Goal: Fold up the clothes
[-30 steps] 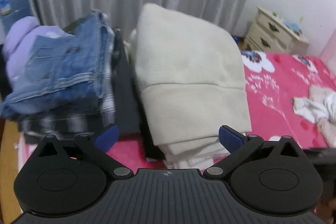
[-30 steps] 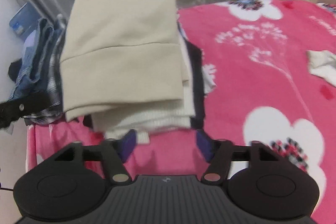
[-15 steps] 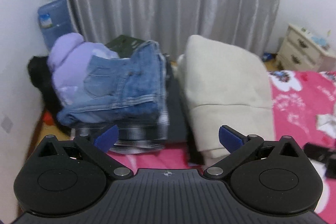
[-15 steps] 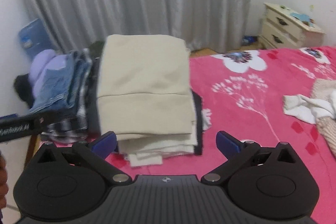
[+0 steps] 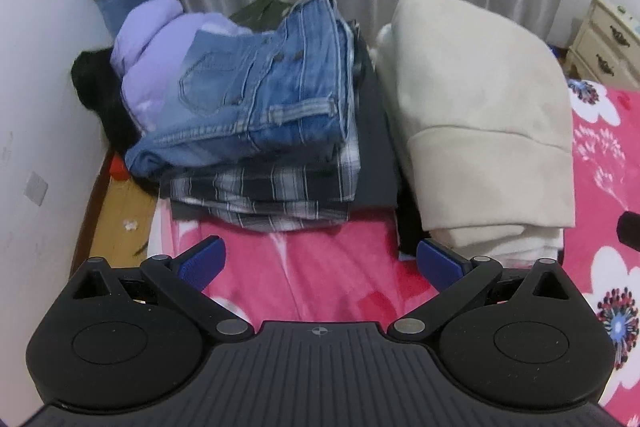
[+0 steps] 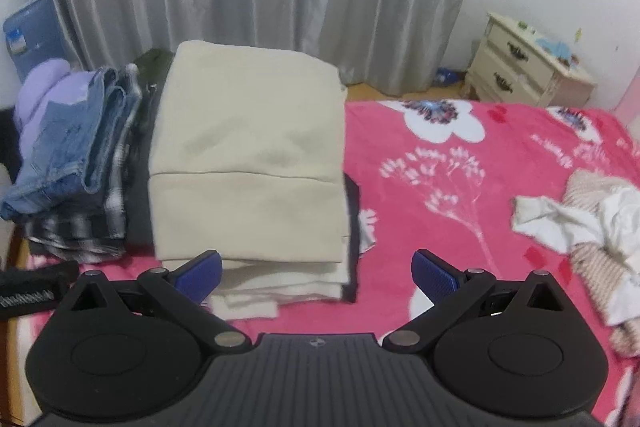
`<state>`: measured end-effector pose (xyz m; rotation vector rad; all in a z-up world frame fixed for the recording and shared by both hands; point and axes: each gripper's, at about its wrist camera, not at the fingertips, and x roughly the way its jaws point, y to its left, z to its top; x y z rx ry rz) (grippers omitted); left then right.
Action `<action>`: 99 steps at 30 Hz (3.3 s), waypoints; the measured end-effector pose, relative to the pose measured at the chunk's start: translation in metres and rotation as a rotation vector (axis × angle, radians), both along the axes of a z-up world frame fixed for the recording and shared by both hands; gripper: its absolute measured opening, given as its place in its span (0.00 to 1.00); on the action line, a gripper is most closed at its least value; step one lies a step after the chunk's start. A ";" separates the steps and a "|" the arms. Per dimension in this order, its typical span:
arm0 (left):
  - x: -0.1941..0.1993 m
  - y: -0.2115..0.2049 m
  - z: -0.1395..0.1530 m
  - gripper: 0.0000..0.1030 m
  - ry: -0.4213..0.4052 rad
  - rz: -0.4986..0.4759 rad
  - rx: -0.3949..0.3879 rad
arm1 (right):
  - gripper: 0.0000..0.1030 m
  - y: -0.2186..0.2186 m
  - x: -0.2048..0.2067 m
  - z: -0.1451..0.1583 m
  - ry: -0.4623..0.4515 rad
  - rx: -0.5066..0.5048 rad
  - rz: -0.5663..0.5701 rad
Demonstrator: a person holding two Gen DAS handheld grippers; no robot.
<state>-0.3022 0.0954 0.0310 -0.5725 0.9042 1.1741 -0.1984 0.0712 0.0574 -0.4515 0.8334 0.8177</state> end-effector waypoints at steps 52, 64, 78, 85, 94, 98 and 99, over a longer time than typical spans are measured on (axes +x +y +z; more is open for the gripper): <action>0.007 -0.005 -0.013 1.00 0.037 -0.014 -0.042 | 1.00 0.012 -0.008 -0.024 -0.001 -0.089 0.044; 0.004 -0.004 -0.014 1.00 0.036 -0.006 -0.049 | 1.00 0.013 -0.010 -0.026 0.001 -0.099 0.052; 0.003 -0.007 -0.016 1.00 0.041 -0.005 -0.055 | 1.00 0.014 -0.010 -0.030 0.005 -0.112 0.049; 0.002 -0.008 -0.018 1.00 0.040 0.003 -0.059 | 1.00 0.016 -0.011 -0.032 0.004 -0.117 0.053; 0.000 -0.009 -0.019 1.00 0.041 0.013 -0.064 | 1.00 0.017 -0.012 -0.033 0.005 -0.123 0.058; 0.000 -0.010 -0.019 1.00 0.041 0.015 -0.066 | 1.00 0.018 -0.012 -0.033 0.006 -0.125 0.055; 0.000 -0.010 -0.019 1.00 0.041 0.014 -0.067 | 1.00 0.018 -0.012 -0.033 0.006 -0.125 0.055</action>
